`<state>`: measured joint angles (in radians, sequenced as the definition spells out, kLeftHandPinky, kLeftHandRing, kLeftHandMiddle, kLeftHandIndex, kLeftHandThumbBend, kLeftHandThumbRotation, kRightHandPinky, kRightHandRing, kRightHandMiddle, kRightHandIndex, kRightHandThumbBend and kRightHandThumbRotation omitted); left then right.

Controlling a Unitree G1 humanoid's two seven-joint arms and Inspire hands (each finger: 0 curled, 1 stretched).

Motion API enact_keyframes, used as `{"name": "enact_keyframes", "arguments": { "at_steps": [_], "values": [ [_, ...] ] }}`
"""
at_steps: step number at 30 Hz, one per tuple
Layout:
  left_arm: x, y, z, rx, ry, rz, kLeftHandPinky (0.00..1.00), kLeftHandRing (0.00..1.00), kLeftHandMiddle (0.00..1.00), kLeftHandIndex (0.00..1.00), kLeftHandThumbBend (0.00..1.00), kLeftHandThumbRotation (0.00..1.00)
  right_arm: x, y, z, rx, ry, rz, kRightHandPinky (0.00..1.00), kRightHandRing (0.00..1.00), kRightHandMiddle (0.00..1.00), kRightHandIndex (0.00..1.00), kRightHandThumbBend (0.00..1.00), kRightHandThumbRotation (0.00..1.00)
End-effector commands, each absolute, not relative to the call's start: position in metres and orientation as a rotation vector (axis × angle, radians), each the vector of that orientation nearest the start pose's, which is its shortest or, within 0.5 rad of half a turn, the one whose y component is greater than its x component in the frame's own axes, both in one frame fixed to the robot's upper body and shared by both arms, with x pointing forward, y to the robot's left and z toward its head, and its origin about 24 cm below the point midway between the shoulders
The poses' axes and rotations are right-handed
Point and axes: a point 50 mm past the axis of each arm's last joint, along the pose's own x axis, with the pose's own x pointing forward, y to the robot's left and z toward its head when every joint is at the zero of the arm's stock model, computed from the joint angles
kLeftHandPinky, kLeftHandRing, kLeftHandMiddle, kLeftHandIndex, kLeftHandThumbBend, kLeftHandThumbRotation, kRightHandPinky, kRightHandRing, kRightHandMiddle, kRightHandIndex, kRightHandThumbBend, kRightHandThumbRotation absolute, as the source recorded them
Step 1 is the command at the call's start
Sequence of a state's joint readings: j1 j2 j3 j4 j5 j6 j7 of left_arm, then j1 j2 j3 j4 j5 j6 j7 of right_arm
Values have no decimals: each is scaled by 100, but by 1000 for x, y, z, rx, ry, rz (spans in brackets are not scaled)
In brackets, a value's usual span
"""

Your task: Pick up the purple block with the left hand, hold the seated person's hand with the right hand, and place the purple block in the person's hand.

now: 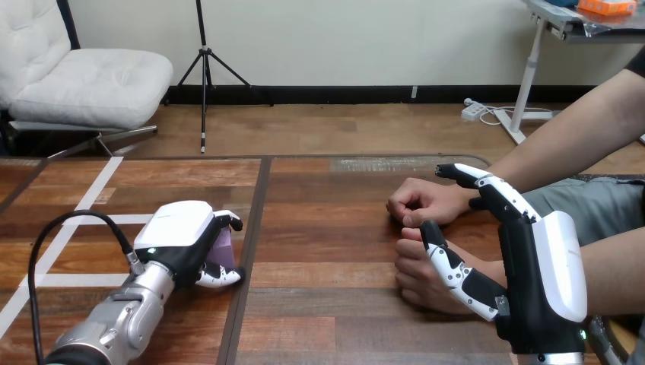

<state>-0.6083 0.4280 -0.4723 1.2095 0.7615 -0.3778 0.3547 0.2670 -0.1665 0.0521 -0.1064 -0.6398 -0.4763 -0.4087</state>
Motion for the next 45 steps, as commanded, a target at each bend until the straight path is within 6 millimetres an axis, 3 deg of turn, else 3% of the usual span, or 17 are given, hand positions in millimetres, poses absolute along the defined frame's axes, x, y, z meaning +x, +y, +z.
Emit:
{"name": "enact_keyframes", "arguments": {
  "at_steps": [1, 15, 28, 45],
  "values": [
    [338, 205, 11, 1403, -17, -271, 59, 66, 71, 72, 50, 4, 195, -166, 69, -691, -507, -153, 66, 77, 77, 73, 36, 24],
    [338, 206, 8, 1417, 22, -259, 51, 56, 62, 64, 50, 0, 195, -167, 70, -699, -505, -153, 66, 76, 77, 73, 36, 24],
    [338, 208, 5, 1423, 63, -265, 50, 56, 63, 61, 49, 0, 195, -167, 70, -710, -498, -151, 66, 76, 77, 73, 36, 26],
    [336, 210, 5, 1402, 55, -245, 38, 43, 49, 53, 50, 0, 195, -167, 70, -704, -499, -148, 66, 77, 77, 73, 36, 27]
  ]
}}
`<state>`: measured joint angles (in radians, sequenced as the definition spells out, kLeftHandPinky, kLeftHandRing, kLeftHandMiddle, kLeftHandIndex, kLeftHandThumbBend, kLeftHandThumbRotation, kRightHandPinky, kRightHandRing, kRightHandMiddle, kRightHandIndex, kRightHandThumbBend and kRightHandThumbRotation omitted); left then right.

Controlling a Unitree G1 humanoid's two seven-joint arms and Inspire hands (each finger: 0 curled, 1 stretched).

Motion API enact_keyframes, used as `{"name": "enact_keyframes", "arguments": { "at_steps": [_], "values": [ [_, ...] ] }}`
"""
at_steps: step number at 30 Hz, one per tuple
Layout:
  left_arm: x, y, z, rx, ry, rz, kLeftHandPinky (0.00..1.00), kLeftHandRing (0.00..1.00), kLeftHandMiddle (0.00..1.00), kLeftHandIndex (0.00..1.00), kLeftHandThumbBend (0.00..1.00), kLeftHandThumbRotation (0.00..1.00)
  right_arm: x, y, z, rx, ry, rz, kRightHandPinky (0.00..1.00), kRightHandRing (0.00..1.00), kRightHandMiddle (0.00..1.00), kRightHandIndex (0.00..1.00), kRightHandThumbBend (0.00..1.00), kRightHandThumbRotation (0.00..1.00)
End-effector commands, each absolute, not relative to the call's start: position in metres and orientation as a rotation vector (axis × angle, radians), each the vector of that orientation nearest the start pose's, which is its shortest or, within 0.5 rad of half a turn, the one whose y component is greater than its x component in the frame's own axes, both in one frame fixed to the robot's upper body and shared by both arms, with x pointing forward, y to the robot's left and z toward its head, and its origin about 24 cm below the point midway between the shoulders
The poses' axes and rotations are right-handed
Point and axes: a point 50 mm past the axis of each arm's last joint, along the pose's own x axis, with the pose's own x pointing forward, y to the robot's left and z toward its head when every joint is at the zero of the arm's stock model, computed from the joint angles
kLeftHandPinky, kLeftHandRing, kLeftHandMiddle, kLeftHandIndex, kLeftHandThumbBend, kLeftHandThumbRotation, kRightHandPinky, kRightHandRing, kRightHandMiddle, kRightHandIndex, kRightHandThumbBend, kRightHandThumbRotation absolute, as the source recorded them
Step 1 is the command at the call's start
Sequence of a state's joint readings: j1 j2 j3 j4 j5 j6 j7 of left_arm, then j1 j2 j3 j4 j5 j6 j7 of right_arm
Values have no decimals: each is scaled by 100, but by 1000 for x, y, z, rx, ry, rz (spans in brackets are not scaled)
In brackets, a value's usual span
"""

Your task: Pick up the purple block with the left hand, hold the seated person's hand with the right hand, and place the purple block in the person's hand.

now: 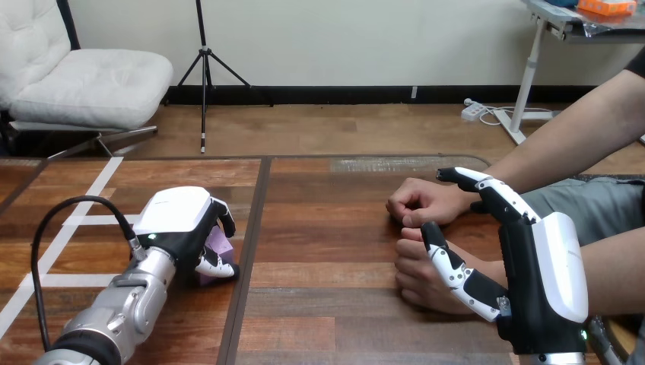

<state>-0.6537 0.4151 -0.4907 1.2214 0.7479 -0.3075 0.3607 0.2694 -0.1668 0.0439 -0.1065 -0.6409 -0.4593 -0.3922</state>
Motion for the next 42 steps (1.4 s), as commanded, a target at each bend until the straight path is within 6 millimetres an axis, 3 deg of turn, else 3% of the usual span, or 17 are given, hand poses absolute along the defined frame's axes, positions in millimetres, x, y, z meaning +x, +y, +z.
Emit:
{"name": "enact_keyframes", "arguments": {
  "at_steps": [1, 22, 42],
  "values": [
    [336, 210, 5, 1397, 49, -239, 37, 43, 48, 53, 50, 0, 195, -167, 70, -703, -499, -149, 66, 77, 77, 73, 36, 27],
    [332, 208, 6, 1317, -32, -181, 40, 44, 48, 48, 54, 0, 195, -168, 71, -706, -504, -156, 65, 76, 77, 73, 36, 27],
    [325, 202, 11, 1066, -144, -125, 39, 44, 50, 52, 54, 0, 196, -170, 71, -707, -505, -159, 65, 76, 76, 73, 36, 27]
  ]
}}
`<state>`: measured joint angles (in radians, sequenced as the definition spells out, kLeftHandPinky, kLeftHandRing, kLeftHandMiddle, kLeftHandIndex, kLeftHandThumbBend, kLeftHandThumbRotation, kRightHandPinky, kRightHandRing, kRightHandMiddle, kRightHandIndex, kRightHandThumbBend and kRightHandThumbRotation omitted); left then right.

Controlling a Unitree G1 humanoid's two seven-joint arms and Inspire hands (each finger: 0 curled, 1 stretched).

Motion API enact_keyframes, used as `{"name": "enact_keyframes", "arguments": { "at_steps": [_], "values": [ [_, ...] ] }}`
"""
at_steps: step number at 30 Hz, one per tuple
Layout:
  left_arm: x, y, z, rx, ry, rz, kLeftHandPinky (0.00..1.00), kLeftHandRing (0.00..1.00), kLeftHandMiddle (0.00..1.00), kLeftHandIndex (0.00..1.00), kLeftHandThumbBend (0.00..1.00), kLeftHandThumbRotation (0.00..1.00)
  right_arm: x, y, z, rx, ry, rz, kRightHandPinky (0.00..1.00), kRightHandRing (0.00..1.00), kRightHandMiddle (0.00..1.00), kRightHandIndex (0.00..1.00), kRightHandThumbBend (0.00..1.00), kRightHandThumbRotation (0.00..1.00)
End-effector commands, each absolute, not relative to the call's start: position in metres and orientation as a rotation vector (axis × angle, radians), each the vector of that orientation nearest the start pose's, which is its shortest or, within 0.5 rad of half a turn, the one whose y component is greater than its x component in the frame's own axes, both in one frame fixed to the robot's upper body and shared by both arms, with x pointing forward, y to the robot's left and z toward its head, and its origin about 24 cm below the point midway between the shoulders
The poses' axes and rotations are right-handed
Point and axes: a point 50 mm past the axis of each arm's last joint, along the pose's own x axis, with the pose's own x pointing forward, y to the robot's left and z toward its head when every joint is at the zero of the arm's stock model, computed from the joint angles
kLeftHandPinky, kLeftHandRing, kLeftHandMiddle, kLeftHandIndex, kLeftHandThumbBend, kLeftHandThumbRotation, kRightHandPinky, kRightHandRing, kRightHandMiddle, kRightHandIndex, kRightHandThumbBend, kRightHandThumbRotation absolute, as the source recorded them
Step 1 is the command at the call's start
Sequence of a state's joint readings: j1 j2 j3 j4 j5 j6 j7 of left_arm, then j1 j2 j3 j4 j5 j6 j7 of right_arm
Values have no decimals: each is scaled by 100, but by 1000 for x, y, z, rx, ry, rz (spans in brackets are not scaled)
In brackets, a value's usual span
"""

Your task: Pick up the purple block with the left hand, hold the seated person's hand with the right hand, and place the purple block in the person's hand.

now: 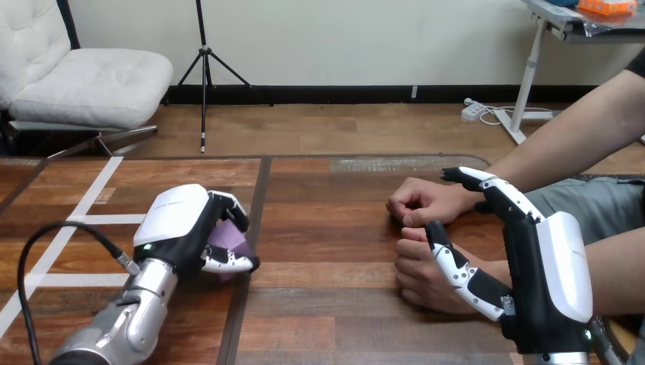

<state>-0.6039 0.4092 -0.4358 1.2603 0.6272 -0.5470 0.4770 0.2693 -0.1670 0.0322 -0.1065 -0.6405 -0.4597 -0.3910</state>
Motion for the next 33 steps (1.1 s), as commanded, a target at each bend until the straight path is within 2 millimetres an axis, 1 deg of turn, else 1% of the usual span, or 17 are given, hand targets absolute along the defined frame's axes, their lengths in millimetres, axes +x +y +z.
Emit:
{"name": "enact_keyframes", "arguments": {
  "at_steps": [1, 12, 15, 16, 18, 22, 28, 33],
  "values": [
    [324, 202, 11, 1042, -149, -119, 39, 44, 50, 52, 54, 0, 196, -170, 71, -706, -503, -159, 65, 76, 76, 73, 36, 27],
    [321, 198, 14, 813, -168, -81, 38, 43, 50, 52, 61, 1, 196, -170, 71, -708, -502, -158, 65, 76, 77, 73, 36, 29],
    [321, 197, 13, 705, -141, -70, 37, 43, 50, 52, 64, 4, 196, -170, 71, -711, -503, -158, 65, 76, 77, 73, 36, 29],
    [321, 196, 13, 643, -130, -65, 37, 43, 49, 52, 65, 4, 196, -171, 71, -710, -504, -159, 65, 76, 77, 73, 36, 29],
    [321, 196, 13, 576, -121, -63, 36, 42, 49, 52, 70, 6, 196, -171, 72, -710, -504, -159, 65, 76, 77, 73, 37, 29],
    [320, 193, 14, 411, -116, -64, 36, 41, 48, 51, 74, 7, 197, -172, 72, -714, -504, -161, 65, 75, 76, 73, 37, 27],
    [320, 190, 14, 241, -111, -72, 34, 40, 48, 50, 82, 9, 197, -175, 73, -724, -504, -158, 65, 75, 76, 73, 39, 23],
    [320, 187, 13, 140, -112, -77, 34, 40, 47, 50, 86, 11, 198, -178, 75, -745, -501, -155, 66, 75, 77, 74, 40, 22]
  ]
}}
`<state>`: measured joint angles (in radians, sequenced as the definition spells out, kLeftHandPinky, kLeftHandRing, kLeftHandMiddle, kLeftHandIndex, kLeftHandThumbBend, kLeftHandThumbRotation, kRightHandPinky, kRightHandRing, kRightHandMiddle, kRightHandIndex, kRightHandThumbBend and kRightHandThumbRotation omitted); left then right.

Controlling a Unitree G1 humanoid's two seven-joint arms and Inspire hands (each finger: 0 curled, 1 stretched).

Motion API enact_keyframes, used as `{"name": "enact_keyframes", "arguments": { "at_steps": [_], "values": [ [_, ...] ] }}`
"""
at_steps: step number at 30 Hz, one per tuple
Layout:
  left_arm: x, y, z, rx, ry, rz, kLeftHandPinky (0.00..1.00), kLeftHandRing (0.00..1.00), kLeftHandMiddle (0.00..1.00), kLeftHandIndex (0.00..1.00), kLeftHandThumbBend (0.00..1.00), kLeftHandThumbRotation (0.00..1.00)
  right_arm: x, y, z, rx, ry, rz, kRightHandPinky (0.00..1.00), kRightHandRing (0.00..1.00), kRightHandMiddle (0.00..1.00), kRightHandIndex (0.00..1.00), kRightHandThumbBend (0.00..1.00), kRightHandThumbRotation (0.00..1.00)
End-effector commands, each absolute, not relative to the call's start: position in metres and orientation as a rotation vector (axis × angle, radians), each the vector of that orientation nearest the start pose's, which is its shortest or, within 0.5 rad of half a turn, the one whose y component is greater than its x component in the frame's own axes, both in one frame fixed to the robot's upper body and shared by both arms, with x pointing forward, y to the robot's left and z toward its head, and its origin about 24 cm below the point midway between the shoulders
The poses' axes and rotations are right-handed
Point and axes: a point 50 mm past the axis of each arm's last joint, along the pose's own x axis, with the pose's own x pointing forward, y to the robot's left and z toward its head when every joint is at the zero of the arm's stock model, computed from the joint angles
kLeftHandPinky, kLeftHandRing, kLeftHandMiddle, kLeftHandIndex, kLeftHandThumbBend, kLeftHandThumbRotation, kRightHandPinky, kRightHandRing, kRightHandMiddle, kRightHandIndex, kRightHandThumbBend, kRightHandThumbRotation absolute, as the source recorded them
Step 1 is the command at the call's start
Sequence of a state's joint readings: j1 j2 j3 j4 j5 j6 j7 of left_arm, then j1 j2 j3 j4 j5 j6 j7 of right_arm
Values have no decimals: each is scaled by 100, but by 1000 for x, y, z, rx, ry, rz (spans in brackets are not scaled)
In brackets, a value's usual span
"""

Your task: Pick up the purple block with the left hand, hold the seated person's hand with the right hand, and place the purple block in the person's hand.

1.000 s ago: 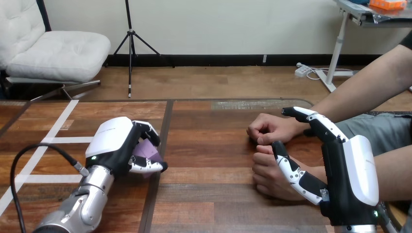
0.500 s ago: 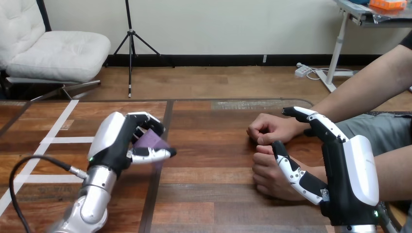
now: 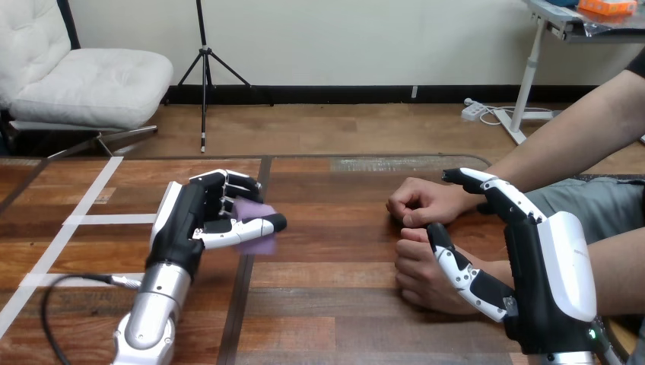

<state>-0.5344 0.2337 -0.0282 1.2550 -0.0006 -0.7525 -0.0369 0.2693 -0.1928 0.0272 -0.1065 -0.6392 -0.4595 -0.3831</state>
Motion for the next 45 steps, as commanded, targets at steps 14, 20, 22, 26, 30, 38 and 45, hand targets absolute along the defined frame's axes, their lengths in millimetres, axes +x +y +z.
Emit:
{"name": "enact_keyframes", "arguments": {
  "at_steps": [14, 20, 22, 26, 30, 38, 45],
  "values": [
    [318, 180, 16, 4, -166, -98, 34, 40, 47, 48, 90, 12, 200, -194, 88, -932, -396, -71, 77, 82, 83, 82, 50, 30],
    [318, 177, 17, -33, -178, -104, 35, 40, 47, 48, 90, 10, 203, -202, 96, -1036, -346, -30, 84, 85, 85, 85, 62, 24],
    [317, 176, 17, -35, -181, -104, 35, 40, 47, 48, 90, 10, 204, -205, 98, -1073, -326, -17, 85, 85, 85, 85, 65, 22],
    [317, 174, 18, -44, -189, -105, 35, 40, 47, 48, 90, 10, 207, -211, 102, -1143, -286, 7, 87, 86, 86, 85, 71, 15],
    [316, 173, 18, -57, -199, -108, 35, 40, 47, 48, 90, 9, 210, -216, 105, -1195, -245, 32, 88, 86, 87, 85, 77, 10],
    [316, 171, 19, -69, -213, -110, 35, 40, 47, 49, 89, 8, 219, -227, 111, -1312, -143, 98, 86, 84, 85, 83, 84, 5],
    [315, 169, 20, -69, -223, -114, 35, 40, 47, 49, 89, 8, 226, -232, 114, -1390, -88, 137, 83, 82, 83, 81, 87, 7]
  ]
}}
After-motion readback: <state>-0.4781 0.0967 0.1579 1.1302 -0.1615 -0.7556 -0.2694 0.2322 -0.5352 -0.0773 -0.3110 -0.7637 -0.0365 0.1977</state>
